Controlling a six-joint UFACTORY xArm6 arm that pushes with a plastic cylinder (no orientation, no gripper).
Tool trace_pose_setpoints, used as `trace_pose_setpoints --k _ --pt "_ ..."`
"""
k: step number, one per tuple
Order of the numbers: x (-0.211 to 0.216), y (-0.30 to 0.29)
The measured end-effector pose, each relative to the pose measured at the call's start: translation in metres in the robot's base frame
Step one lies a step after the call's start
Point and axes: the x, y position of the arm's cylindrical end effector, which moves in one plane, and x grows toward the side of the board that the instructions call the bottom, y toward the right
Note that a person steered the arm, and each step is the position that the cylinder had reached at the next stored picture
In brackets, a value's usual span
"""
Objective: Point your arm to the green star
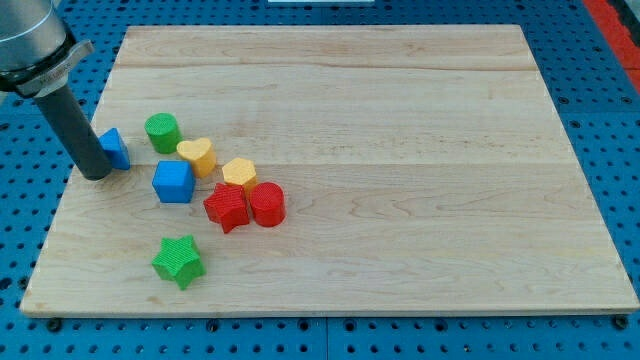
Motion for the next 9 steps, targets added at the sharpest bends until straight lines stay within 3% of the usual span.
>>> trace_pose_setpoints --k 2,5,7,8,9 --pt "0.042 0.000" --pt "0.062 0.001" --pt "0.082 0.055" --pt "0.106 0.035" --pt "0.120 0.059"
